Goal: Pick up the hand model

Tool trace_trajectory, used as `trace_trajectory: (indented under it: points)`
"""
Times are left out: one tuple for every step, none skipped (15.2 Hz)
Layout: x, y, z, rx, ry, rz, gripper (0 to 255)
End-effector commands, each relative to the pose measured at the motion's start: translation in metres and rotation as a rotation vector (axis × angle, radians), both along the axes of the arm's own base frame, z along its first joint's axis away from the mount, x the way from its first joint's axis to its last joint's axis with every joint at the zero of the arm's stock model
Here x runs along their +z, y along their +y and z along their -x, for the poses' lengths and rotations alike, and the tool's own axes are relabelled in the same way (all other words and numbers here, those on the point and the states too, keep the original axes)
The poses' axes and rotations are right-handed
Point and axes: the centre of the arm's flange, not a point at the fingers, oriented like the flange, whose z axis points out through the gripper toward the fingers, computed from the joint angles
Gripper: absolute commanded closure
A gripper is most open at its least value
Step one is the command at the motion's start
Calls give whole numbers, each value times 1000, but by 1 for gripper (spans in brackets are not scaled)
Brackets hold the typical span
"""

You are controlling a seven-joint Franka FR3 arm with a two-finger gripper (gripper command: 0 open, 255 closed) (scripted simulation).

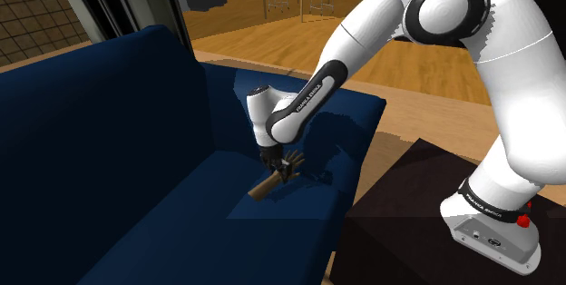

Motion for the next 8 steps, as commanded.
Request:
trace_trajectory:
  points:
    - [8,-1,0,0,0,0,255]
    - [13,-1,0,0,0,0,255]
    - [18,-1,0,0,0,0,255]
    - [24,-1,0,0,0,0,255]
    - [29,-1,0,0,0,0,255]
    - [34,-1,0,0,0,0,255]
    - [39,-1,0,0,0,0,255]
    - [45,-1,0,0,0,0,255]
